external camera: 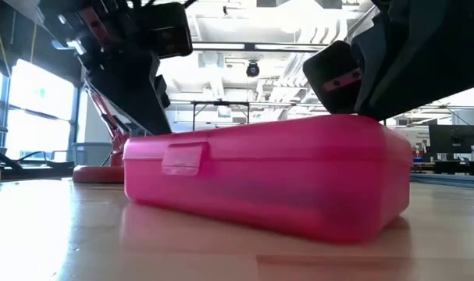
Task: Pick & place school supplies into a supply box
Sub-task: Close the pink supply box, then return to Home Position
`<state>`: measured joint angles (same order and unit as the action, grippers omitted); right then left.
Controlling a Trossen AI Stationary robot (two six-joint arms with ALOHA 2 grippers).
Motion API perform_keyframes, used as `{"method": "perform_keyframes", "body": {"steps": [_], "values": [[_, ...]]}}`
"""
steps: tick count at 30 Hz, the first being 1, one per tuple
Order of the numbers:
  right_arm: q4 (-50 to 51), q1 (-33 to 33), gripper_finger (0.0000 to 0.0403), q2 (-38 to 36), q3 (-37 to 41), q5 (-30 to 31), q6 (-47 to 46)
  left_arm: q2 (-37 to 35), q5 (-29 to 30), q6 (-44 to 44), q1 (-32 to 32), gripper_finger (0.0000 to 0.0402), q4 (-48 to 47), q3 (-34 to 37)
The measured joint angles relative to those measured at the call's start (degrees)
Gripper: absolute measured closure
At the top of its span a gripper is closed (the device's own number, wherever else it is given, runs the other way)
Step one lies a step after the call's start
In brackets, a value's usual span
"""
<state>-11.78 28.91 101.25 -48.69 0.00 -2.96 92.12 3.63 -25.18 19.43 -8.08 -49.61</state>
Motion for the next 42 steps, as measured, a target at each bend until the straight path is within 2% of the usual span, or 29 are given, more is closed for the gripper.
{"method": "perform_keyframes", "body": {"steps": [6,13,17,25,29,32,36,42], "values": [[10.11,-2.51,0.0403,-3.81,0.11,1.32,0.79,0.0,-0.59,1.45,-1.24,0.0362,0.2,0.03],[27.1,-3.01,0.0403,-14.34,0.64,12.92,-0.64,0.04,-0.87,1.57,-1.1,0.0362,0.49,0.03],[32.21,-3.21,0.0403,-19.55,0.44,19.24,-1.84,0.04,-0.3,2.94,-1.1,0.0362,0.62,0.03],[26.33,-2.33,0.0403,-20.72,0.42,18.74,0.57,0.03,0.54,5.49,-1.06,0.0362,1.43,-0.19],[23.98,-1.56,0.0403,-21.46,0.42,23.08,5.88,-3.06,-0.43,10.6,-1.06,0.0362,-0.35,-3.46],[25.03,-0.92,0.0403,-23.96,0.41,26.43,4.83,-7.61,0.11,15.24,-1.06,0.0362,-7.75,-6.93],[30.55,1.25,0.0403,-30.62,0.39,27.29,1.68,-14.76,4.16,17.35,-1.01,0.0362,-23.82,-12.2],[42.13,8.31,0.0403,-43.45,0.91,38.06,-5.54,-28.14,11.36,9.63,2.56,0.0362,-44.58,-15.1]]}}
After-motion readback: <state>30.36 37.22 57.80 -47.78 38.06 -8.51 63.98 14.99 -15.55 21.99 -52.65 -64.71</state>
